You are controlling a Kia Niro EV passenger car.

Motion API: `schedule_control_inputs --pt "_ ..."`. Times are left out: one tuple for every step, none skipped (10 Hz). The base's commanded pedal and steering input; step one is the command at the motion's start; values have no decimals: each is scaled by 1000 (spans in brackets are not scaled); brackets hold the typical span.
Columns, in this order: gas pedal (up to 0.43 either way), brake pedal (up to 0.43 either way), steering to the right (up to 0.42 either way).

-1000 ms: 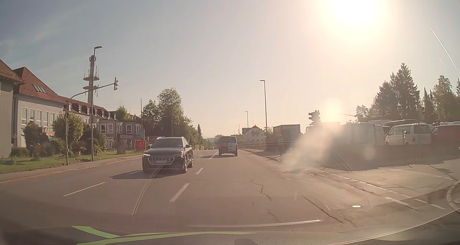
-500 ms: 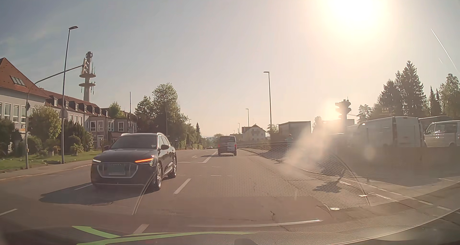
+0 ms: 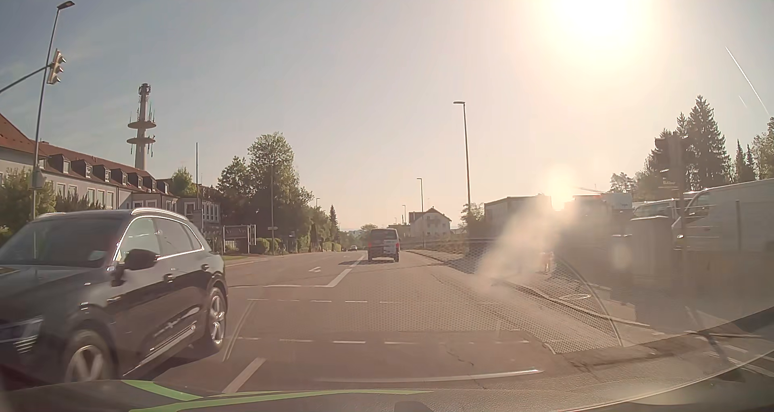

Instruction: Follow the waypoints while adhering to traffic rules and regulations

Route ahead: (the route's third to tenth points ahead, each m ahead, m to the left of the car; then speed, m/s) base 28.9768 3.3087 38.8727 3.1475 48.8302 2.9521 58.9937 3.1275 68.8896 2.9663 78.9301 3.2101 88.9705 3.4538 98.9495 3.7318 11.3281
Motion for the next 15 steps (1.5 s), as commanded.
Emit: schedule_control_inputs --pt "209 0 -6" --pt "209 0 -7" --pt "197 0 -7" --pt "197 0 -7" --pt "189 0 -7" --pt "177 0 -7" --pt "157 0 -7" --pt "138 0 -7" --pt "118 0 -7" --pt "110 0 -7" --pt "98 0 -7" --pt "59 0 -7" --pt "47 0 -7" --pt "0 0 -6" --pt "0 0 -5"
